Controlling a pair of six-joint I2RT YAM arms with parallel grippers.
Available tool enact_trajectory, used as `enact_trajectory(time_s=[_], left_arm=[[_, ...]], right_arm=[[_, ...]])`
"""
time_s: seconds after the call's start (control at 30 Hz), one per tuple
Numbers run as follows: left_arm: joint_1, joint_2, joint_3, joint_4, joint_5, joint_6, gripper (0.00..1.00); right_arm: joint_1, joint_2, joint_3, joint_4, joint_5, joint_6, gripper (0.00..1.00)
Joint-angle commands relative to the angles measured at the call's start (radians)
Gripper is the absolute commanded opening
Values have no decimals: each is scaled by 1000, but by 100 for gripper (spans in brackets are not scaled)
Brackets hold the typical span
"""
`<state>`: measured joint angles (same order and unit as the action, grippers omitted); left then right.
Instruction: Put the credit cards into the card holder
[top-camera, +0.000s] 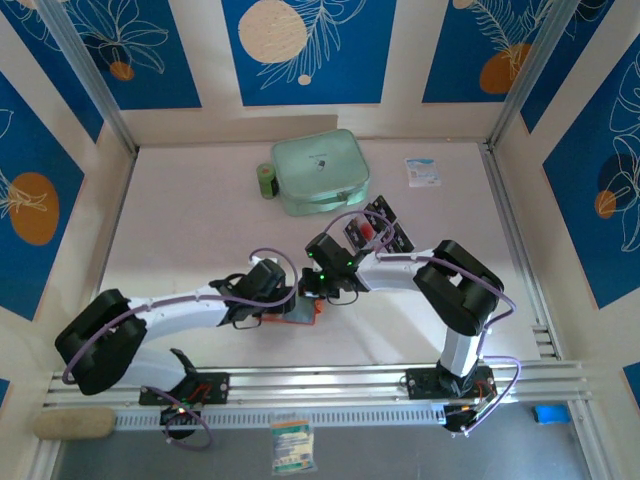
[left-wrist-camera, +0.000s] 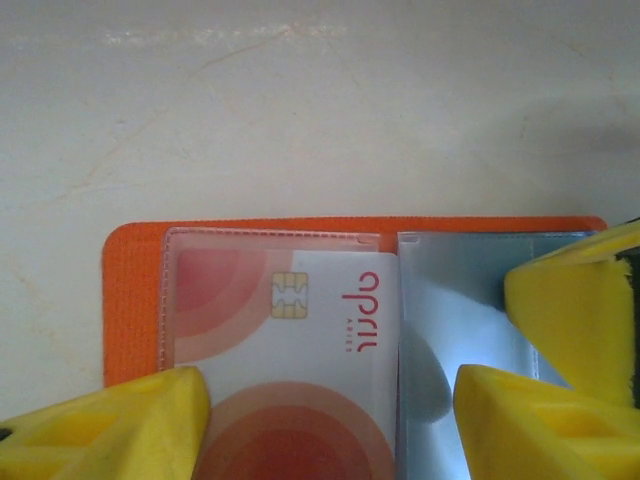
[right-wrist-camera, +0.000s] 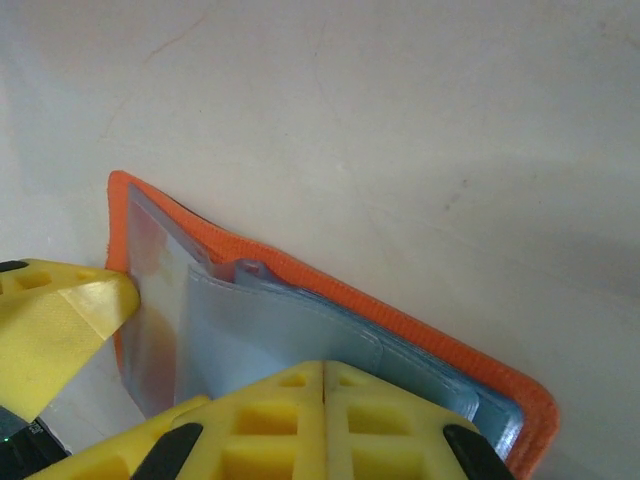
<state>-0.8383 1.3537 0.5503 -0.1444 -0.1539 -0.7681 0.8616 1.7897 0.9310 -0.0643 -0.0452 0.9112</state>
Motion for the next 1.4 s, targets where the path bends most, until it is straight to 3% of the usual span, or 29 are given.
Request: enact_trajectory(time_s=[0.0, 0.1, 0.33, 0.67, 1.23, 1.37], left_arm=[[-8, 36, -36, -9, 22, -2, 66], [-8, 36, -38, -7, 22, -2, 65], [-8, 36, -39, -7, 20, -2, 61], [-7, 31, -41, -13, 17, -3, 57], [-7, 25, -43, -17, 15, -2, 56], [-8, 23, -44, -17, 15, -2, 52]], right_arm=[[-6, -39, -18, -22, -23, 11, 0], [-8, -73, -30, -25, -8, 16, 7], [-6, -93, -58, -13, 16, 40, 34], [1, -87, -77, 7, 28, 61, 47], [-23, -55, -108, 123, -78, 128, 50], [-30, -48, -118, 153, -97, 148, 50]])
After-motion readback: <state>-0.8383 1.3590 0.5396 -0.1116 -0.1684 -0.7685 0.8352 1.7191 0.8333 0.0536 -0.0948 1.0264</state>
